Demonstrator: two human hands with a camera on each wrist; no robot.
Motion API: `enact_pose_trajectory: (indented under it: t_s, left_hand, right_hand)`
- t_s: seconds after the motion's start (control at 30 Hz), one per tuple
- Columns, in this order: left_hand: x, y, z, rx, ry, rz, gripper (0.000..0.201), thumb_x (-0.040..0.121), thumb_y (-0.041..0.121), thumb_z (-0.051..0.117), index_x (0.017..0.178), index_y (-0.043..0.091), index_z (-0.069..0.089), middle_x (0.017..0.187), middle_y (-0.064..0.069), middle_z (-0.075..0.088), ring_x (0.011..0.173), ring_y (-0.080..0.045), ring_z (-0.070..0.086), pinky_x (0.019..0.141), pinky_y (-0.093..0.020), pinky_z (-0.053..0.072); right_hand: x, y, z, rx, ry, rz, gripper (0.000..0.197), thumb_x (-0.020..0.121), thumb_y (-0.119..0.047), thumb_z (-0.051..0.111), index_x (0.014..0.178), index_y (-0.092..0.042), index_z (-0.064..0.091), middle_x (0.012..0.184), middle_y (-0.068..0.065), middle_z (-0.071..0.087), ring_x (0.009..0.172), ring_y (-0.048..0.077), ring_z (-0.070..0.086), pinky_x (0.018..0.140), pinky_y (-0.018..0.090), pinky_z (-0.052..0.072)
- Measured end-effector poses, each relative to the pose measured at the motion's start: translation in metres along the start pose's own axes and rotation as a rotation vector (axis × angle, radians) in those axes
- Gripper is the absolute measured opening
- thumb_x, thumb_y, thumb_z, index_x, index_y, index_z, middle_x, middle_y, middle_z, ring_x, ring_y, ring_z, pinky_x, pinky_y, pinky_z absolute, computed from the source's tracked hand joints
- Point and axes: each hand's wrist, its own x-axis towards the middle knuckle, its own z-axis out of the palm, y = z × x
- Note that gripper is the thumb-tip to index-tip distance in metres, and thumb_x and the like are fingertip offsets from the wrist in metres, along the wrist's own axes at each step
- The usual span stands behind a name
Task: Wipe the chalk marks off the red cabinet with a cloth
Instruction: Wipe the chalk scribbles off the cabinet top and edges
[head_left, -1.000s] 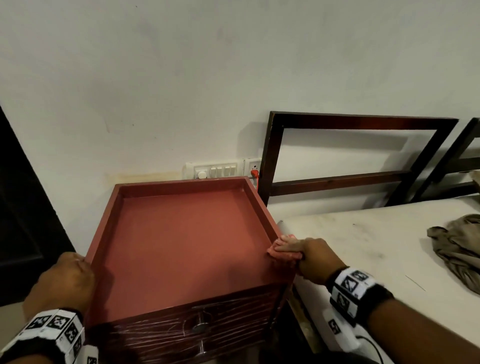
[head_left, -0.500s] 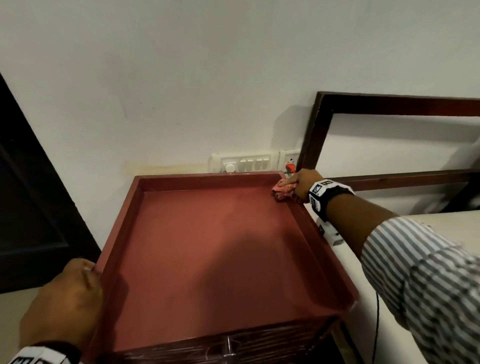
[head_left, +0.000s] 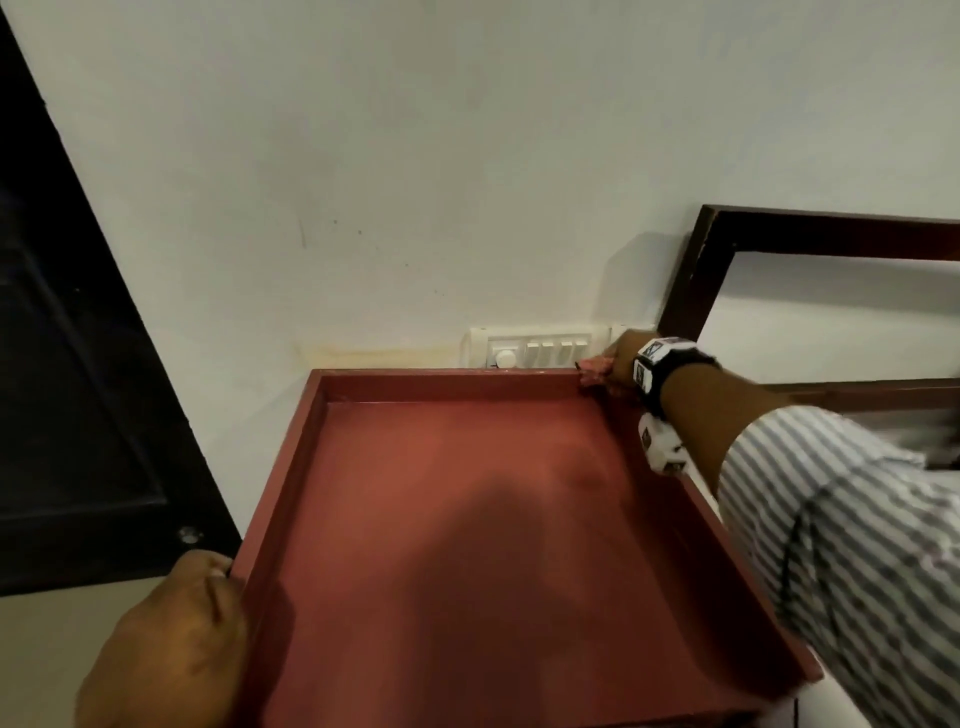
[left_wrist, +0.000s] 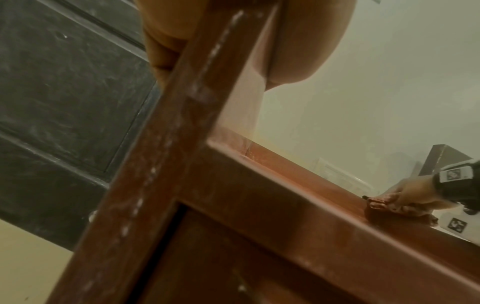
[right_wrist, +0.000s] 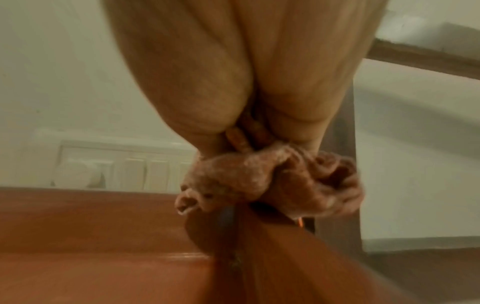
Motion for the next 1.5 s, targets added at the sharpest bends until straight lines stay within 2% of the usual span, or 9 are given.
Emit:
enact_pose_trajectory:
  t_s: [0.07,0.17,0.27,0.43,0.57,0.93,1.1,1.27,1.5]
  left_hand:
    - [0.000,0.005,-0.001,-0.034,-0.004,-0.010,0.021,0.103,0.028,0.042,0.092,0.025,0.060,0.081,-0.009,0.065,0.081,-0.034,0.062,0.081,-0.040,0.049]
    - [-0.001,0.007,0.000,-0.029,-0.001,-0.004,0.021,0.105,0.029,0.039,0.100,0.025,0.060,0.083,-0.005,0.060,0.079,-0.030,0.058,0.076,-0.037,0.043]
    - [-0.003,0.008,-0.002,-0.042,0.005,-0.004,0.024,0.106,0.031,0.037,0.101,0.025,0.060,0.079,-0.001,0.058,0.075,-0.025,0.057,0.073,-0.036,0.043]
    - [-0.006,0.009,-0.006,-0.032,0.009,0.026,0.026,0.107,0.032,0.033,0.098,0.026,0.057,0.078,0.004,0.055,0.076,-0.023,0.057,0.073,-0.037,0.045]
    - [-0.008,0.008,-0.009,-0.069,0.009,0.029,0.024,0.107,0.029,0.036,0.097,0.023,0.057,0.075,0.009,0.050,0.075,-0.022,0.054,0.072,-0.035,0.042]
    - [0.000,-0.002,-0.002,-0.082,-0.002,0.058,0.025,0.108,0.033,0.034,0.090,0.028,0.051,0.080,0.008,0.059,0.069,-0.009,0.057,0.063,-0.030,0.046]
    - [0.002,-0.004,-0.004,-0.106,-0.004,0.061,0.024,0.108,0.036,0.029,0.096,0.031,0.050,0.086,0.012,0.058,0.074,-0.006,0.056,0.062,-0.023,0.042]
    - [0.004,-0.009,0.001,-0.120,-0.023,0.031,0.020,0.108,0.036,0.032,0.101,0.031,0.051,0.091,0.011,0.060,0.085,-0.014,0.065,0.079,-0.033,0.059]
    - [0.006,-0.009,-0.004,-0.132,-0.062,0.024,0.025,0.109,0.034,0.030,0.110,0.027,0.053,0.100,0.010,0.057,0.090,-0.013,0.059,0.074,-0.027,0.043]
  right_hand:
    - [0.002,-0.009,0.010,0.065,-0.018,0.016,0.040,0.093,-0.017,0.064,0.129,-0.003,0.061,0.128,0.015,0.061,0.120,0.031,0.057,0.043,0.001,0.035]
    - [0.010,-0.026,0.015,0.152,-0.026,0.140,0.029,0.090,-0.036,0.065,0.107,-0.015,0.075,0.111,0.010,0.071,0.103,0.025,0.067,0.070,0.015,0.050]
    - [0.008,-0.040,0.019,0.186,0.049,0.117,0.018,0.089,-0.024,0.061,0.095,-0.017,0.077,0.105,0.007,0.074,0.100,0.026,0.069,0.085,0.028,0.054]
    - [0.003,-0.089,0.021,0.150,0.068,-0.020,0.020,0.076,-0.017,0.056,0.078,-0.014,0.075,0.088,0.002,0.075,0.088,0.024,0.070,0.077,0.030,0.056]
    - [-0.007,-0.116,0.017,0.108,0.103,0.004,0.008,0.078,-0.017,0.070,0.085,-0.014,0.068,0.100,0.008,0.071,0.093,0.028,0.068,0.068,0.026,0.047]
    - [-0.019,-0.187,0.019,0.065,0.137,-0.022,0.055,0.060,-0.011,0.072,0.113,-0.009,0.060,0.113,0.013,0.065,0.101,0.033,0.067,0.080,0.038,0.056]
    - [-0.006,-0.207,0.026,0.142,0.228,-0.025,0.025,0.088,-0.022,0.062,0.106,-0.005,0.062,0.113,0.021,0.062,0.100,0.038,0.064,0.074,0.033,0.048]
    - [-0.006,-0.239,0.031,0.195,0.231,-0.009,0.026,0.088,-0.027,0.065,0.101,-0.005,0.064,0.110,0.020,0.065,0.096,0.037,0.067,0.075,0.034,0.052]
    - [-0.014,-0.333,0.012,0.316,0.197,-0.204,0.010,0.087,-0.013,0.062,0.092,-0.005,0.067,0.104,0.017,0.069,0.091,0.033,0.068,0.064,0.026,0.045]
